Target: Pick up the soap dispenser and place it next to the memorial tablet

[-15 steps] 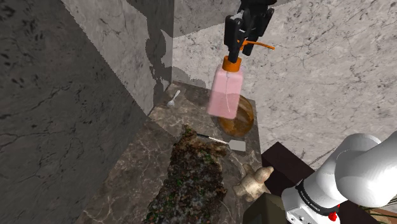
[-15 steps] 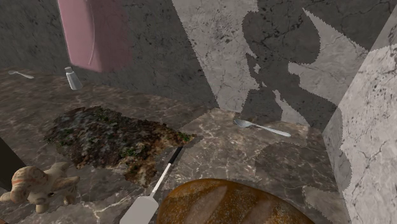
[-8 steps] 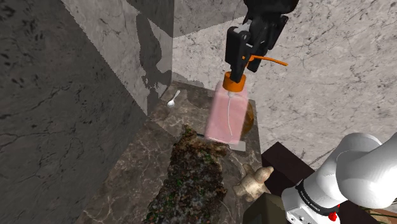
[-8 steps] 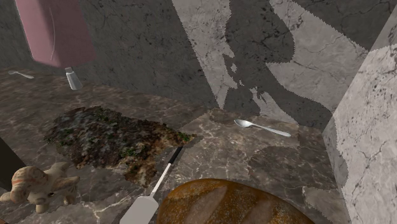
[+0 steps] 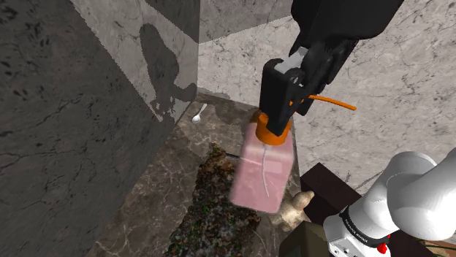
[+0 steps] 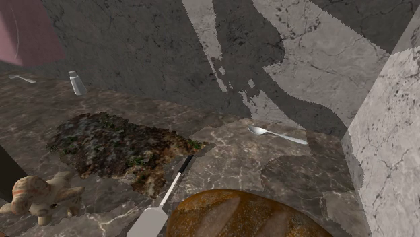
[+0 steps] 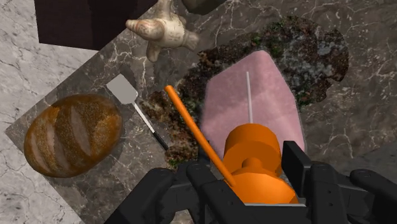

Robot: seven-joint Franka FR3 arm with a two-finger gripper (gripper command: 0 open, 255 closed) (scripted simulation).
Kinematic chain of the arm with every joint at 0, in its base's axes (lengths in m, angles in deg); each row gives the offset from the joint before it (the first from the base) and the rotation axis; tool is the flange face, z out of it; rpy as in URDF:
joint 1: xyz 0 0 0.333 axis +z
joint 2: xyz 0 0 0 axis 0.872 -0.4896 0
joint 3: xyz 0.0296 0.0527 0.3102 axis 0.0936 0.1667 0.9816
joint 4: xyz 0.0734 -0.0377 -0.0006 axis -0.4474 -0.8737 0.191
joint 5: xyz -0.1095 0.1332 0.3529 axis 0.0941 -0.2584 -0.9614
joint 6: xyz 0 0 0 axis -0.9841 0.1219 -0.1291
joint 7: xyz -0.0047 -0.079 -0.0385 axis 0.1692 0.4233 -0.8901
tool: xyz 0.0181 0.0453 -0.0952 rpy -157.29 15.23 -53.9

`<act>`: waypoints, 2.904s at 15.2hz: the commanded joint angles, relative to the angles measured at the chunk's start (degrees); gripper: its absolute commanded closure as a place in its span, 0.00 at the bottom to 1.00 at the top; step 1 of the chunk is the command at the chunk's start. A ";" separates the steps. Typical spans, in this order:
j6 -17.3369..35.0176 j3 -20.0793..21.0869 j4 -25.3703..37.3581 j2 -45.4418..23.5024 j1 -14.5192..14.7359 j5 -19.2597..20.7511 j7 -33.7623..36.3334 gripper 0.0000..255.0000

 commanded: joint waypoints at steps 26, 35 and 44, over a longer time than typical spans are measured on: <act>-5.72 23.52 25.43 -36.57 27.72 23.46 44.87 1.00; 4.07 24.99 12.13 -31.58 20.24 18.85 43.63 1.00; 12.29 25.48 2.19 -28.56 16.27 16.33 42.71 1.00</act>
